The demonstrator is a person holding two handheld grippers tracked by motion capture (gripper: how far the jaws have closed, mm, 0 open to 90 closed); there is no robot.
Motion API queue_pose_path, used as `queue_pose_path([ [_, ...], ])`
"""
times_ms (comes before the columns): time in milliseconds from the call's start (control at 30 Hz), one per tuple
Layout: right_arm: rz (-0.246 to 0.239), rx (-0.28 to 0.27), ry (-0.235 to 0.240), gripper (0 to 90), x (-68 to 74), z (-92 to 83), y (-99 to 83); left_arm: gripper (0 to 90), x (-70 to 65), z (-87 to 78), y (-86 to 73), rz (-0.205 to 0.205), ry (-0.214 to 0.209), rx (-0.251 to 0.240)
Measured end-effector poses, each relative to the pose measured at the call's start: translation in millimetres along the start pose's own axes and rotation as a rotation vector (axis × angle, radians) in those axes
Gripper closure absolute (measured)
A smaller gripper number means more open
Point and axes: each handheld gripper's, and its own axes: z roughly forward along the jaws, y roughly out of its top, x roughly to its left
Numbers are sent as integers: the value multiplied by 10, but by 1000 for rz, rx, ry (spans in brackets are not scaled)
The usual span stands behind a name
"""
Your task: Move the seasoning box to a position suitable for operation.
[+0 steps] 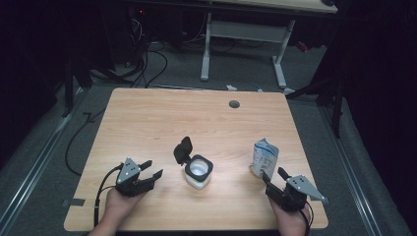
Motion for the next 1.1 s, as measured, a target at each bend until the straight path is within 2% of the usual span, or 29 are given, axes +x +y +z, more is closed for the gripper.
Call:
queue_pose_path([
  [133,-13,-12,8,427,48,-58,6,440,6,45,12,-22,0,4],
  [300,-35,-16,37,460,150,-70,29,439,-24,76,28,-11,0,13],
  [567,-72,49,87,484,313,131,-17,450,-31,85,-1,0,-4,44],
  [767,-82,71,90,528,422,278,-18,454,-35,21,-34,2,29,20],
  [800,-86,77,97,531,449,304,-18,458,-30,14,-36,-2,24,17],
  [933,-112,81,122,541,538,386,-15,494,-34,-21,-45,1,15,13],
  [1100,-171,87,152,565,690,501,8,515,-46,-26,-56,1,10,25],
])
